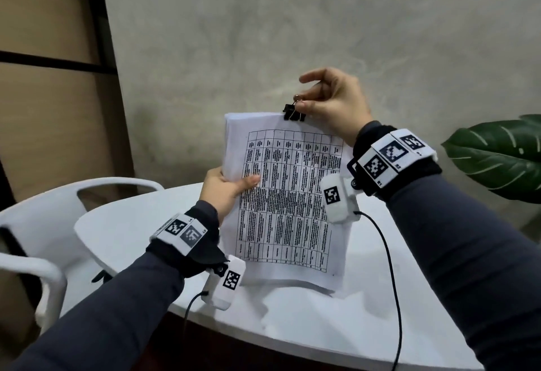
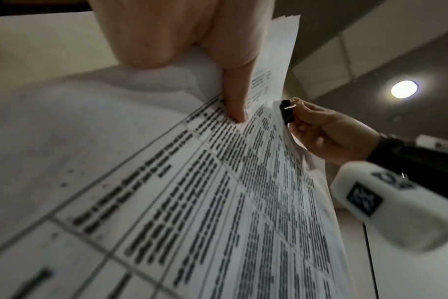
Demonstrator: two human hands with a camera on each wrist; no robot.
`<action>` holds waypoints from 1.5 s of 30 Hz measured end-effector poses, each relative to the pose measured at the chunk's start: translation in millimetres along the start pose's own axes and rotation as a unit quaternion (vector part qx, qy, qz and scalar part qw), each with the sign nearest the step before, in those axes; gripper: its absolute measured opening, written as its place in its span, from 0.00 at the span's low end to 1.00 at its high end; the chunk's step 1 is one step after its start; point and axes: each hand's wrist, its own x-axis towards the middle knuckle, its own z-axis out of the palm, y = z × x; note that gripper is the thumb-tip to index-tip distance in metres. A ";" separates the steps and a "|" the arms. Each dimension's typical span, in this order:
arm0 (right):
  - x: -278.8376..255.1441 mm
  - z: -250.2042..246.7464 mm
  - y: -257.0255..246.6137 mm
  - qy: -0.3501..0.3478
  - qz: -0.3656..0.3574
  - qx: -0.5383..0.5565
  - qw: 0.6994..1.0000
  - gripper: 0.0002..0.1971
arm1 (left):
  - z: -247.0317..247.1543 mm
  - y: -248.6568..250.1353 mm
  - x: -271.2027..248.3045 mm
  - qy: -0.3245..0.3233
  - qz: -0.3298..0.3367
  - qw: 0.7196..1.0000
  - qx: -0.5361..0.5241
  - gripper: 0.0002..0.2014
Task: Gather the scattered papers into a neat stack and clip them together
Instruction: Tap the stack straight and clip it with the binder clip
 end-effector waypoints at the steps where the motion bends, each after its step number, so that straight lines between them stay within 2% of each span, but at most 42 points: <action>1: 1.8 -2.2 -0.5 -0.012 0.011 0.010 1.000 0.19 | 1.1 1.2 -1.5 0.008 0.009 1.000 0.010 0.06; 5: 8.3 -11.0 -5.1 -0.079 0.048 0.029 0.995 0.17 | 5.8 6.6 -5.3 0.030 0.033 0.999 0.012 0.06; 9: 10.1 -13.1 -3.4 -0.092 0.054 -0.011 0.994 0.15 | 10.3 7.1 -4.2 0.032 0.039 0.999 0.016 0.06; 11: 8.0 -10.1 0.6 -0.063 0.016 -0.123 0.990 0.13 | 12.8 7.0 -2.4 0.036 0.038 0.998 0.029 0.07; 14: -4.8 -5.1 6.8 0.024 -0.092 -0.287 0.953 0.03 | 17.2 7.3 2.5 0.038 0.025 0.999 0.009 0.08; 16: -12.4 -2.3 15.0 -0.003 -0.125 -0.341 0.932 0.06 | 18.5 7.8 5.6 0.039 0.016 0.999 -0.032 0.09; 19: -19.3 0.6 23.3 -0.094 -0.097 -0.393 0.910 0.11 | 19.7 7.2 9.4 0.030 0.017 0.997 -0.064 0.10; 23: -13.5 0.7 13.7 -0.082 -0.105 -0.387 0.912 0.29 | 18.8 6.4 12.7 0.019 0.028 0.999 -0.026 0.09; 25: -9.2 -3.8 4.1 -0.115 -0.065 -0.374 0.918 0.32 | 19.5 8.1 9.6 0.001 0.035 0.999 0.020 0.08; 28: -4.4 -9.2 -1.5 -0.168 -0.017 -0.379 0.910 0.34 | 17.8 10.7 10.9 -0.013 0.029 0.999 0.036 0.07; 29: -5.7 -9.7 0.5 -0.146 -0.026 -0.394 0.907 0.37 | 16.2 11.8 14.9 -0.010 0.026 0.999 0.037 0.10; 30: -8.3 -11.5 8.4 -0.086 -0.042 -0.412 0.906 0.41 | 14.2 13.2 19.5 -0.004 0.020 0.999 0.034 0.20; 32: -23.0 -17.8 32.8 0.120 -0.062 -0.401 0.906 0.46 | 10.2 16.3 32.0 0.006 0.017 1.000 0.003 0.39; 33: -34.2 -20.5 47.5 0.200 -0.052 -0.366 0.907 0.47 | 7.2 15.0 43.8 0.013 0.021 1.000 -0.019 0.44; 34: -45.9 -21.9 61.5 0.230 -0.025 -0.310 0.922 0.48 | 6.9 15.2 55.1 0.021 0.023 0.999 -0.043 0.48; 36: -68.5 -19.6 85.2 0.172 0.048 -0.130 0.975 0.49 | 5.9 16.4 82.6 0.029 0.015 0.997 -0.067 0.55; 37: -75.2 -17.5 99.3 0.141 0.095 -0.067 0.983 0.45 | 9.5 18.3 93.2 0.024 0.011 0.997 -0.072 0.56; 39: -76.4 -16.5 127.6 0.159 0.156 -0.047 0.974 0.30 | 19.5 19.5 109.6 -0.002 -0.006 0.997 -0.076 0.53; 40: -73.6 -18.0 138.8 0.187 0.176 -0.056 0.965 0.24 | 24.4 21.7 110.9 -0.020 -0.019 0.997 -0.068 0.46; 42: -66.4 -22.2 152.6 0.221 0.208 -0.063 0.951 0.16 | 29.2 10.4 113.0 -0.095 -0.077 0.992 -0.025 0.20; 43: -64.1 -24.1 159.4 0.217 0.225 -0.079 0.947 0.15 | 28.5 -5.2 115.5 -0.139 -0.120 0.983 0.014 0.08; 44: -62.7 -25.7 167.1 0.198 0.248 -0.114 0.941 0.15 | 27.4 -22.2 114.6 -0.173 -0.157 0.971 0.057 0.05; 45: -63.8 -25.5 174.1 0.172 0.274 -0.153 0.934 0.17 | 22.8 -43.8 117.0 -0.187 -0.186 0.959 0.104 0.09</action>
